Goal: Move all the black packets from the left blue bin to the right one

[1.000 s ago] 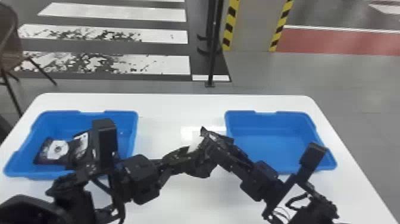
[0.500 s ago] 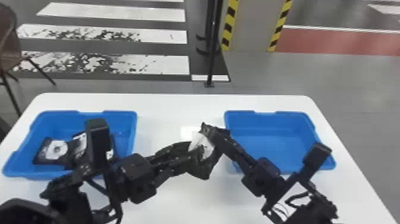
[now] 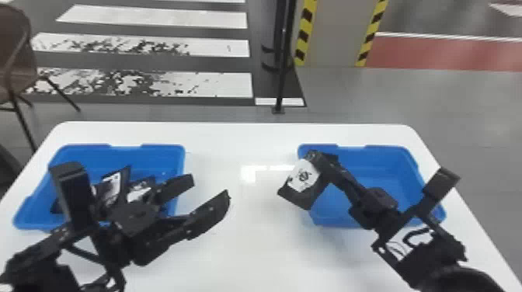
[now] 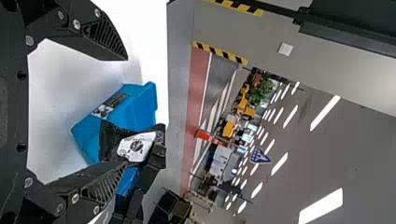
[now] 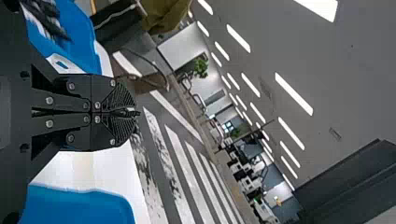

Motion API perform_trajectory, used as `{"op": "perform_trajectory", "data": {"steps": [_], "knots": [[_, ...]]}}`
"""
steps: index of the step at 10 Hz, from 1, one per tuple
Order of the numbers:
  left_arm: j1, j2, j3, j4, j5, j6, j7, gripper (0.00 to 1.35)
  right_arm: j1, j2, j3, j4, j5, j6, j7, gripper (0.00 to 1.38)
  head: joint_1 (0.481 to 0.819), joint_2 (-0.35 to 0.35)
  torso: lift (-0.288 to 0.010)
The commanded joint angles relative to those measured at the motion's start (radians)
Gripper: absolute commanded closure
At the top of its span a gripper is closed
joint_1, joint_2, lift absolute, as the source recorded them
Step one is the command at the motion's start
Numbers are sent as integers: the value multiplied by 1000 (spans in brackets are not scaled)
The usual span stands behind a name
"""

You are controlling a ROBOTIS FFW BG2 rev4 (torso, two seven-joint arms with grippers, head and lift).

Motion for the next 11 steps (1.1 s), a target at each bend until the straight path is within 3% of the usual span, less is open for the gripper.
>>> {"op": "perform_trajectory", "data": {"steps": [1,3,4,6,7,9,11], "knots": [[29,-17,50,-30,-10,-6,5,142,-72,-16,-52,105,64,-19,-4,1277,695,-93,-140],[29,-17,82,-43,-26,-6,6,142,-124,-21,-124,183,160,-31,-26,1268,695,-127,-140],[27,-17,96,-47,-32,-6,8,144,-158,-21,-156,240,219,-33,-36,1050,695,-148,-140],[29,-17,120,-50,-46,-4,9,142,-131,-18,-172,215,275,-80,-52,211,695,-186,-140],[27,-18,138,-50,-72,11,9,142,-65,-6,-172,129,295,-95,-62,85,695,-189,-140],[24,-18,196,-50,-136,58,9,142,92,37,-170,-57,345,-102,-67,127,695,-163,-140],[-12,-4,244,-43,-230,139,9,144,208,65,-138,-170,343,-102,-67,130,695,-85,-140]]}}
